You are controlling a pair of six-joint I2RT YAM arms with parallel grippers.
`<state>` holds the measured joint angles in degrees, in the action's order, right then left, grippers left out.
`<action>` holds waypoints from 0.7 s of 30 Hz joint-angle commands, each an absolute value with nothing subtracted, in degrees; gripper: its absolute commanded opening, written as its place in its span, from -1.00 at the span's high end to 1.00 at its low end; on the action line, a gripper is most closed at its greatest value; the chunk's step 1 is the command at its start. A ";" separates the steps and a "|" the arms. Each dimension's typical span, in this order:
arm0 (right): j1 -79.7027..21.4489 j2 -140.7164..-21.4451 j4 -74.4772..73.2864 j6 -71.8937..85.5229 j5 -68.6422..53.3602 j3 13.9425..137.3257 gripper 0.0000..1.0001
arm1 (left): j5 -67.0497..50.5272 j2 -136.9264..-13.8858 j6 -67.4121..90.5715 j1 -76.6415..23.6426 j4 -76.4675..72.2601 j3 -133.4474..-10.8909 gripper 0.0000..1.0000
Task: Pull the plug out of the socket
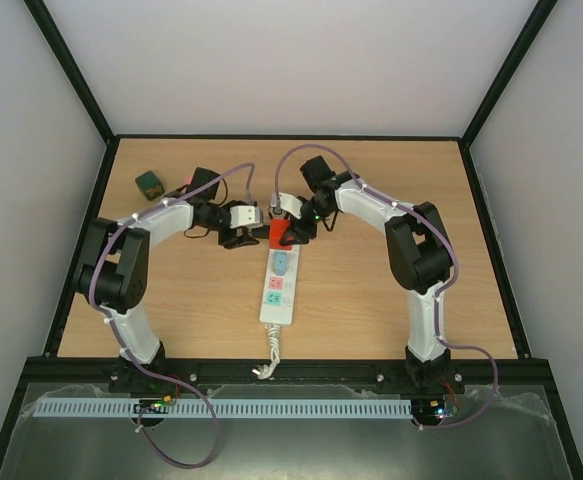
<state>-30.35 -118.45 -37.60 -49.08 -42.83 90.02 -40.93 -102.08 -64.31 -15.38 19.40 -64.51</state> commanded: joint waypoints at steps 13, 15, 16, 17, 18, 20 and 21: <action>-30.84 -119.44 -41.41 -49.57 -41.10 87.54 0.83 | -38.00 -106.00 -64.86 -15.61 17.09 -65.84 0.42; -30.84 -119.57 -41.40 -49.49 -40.85 87.41 0.86 | -38.13 -105.96 -64.89 -15.02 17.20 -65.83 0.48; -30.85 -119.61 -41.47 -49.36 -40.64 87.49 0.88 | -38.16 -105.87 -65.06 -14.76 17.39 -65.83 0.51; -30.85 -119.82 -41.51 -49.13 -40.22 87.60 0.90 | -38.16 -105.75 -65.38 -14.39 17.71 -65.78 0.53; -30.85 -119.94 -41.49 -48.79 -39.74 87.63 0.92 | -38.10 -105.55 -65.77 -14.22 17.99 -65.68 0.55; -30.85 -120.19 -41.62 -48.39 -38.68 87.80 0.95 | -37.90 -105.27 -66.69 -13.67 18.50 -65.57 0.58; -30.85 -120.29 -41.80 -48.18 -38.15 87.86 0.95 | -37.88 -105.17 -66.97 -13.36 18.87 -65.61 0.60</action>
<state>-30.35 -118.21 -36.97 -49.01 -42.54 89.52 -38.61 -105.10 -64.95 -15.27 17.45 -65.45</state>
